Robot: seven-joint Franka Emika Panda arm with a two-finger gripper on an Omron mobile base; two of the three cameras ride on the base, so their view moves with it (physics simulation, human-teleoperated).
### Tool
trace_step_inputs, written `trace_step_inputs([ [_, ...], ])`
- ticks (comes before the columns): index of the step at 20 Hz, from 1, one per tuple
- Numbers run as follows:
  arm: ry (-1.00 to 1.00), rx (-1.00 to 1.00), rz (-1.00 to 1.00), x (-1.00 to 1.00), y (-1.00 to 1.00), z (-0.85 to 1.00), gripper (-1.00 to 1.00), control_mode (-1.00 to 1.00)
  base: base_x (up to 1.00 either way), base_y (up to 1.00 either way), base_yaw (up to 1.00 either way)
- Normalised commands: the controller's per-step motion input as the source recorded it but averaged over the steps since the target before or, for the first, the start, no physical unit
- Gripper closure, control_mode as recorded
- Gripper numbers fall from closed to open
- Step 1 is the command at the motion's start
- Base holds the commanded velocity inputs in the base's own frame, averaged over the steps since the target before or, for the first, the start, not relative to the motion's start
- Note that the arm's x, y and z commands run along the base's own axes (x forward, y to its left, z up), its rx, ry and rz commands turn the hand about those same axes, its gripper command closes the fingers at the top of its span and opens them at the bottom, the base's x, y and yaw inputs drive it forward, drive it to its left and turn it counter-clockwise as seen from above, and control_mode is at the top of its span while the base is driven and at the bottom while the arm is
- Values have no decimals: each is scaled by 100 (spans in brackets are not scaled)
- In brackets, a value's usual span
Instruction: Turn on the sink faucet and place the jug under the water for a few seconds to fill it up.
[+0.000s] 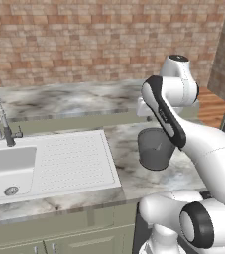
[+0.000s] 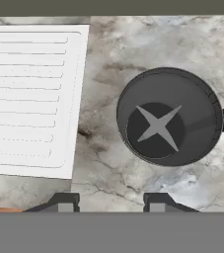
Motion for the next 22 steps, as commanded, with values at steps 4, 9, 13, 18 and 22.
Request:
trace_step_inputs([
  [4,0,0,0,-5,0,0,-100,-100,0,0,0],
  [9,0,0,0,-21,0,-7,-100,-100,0,0,0],
  [13,0,0,0,-36,0,-15,-100,-100,0,0,0],
  [18,0,0,0,-41,0,-26,-100,-100,0,0,0],
  [22,0,0,0,-34,-1,-27,-100,-100,0,0,0],
])
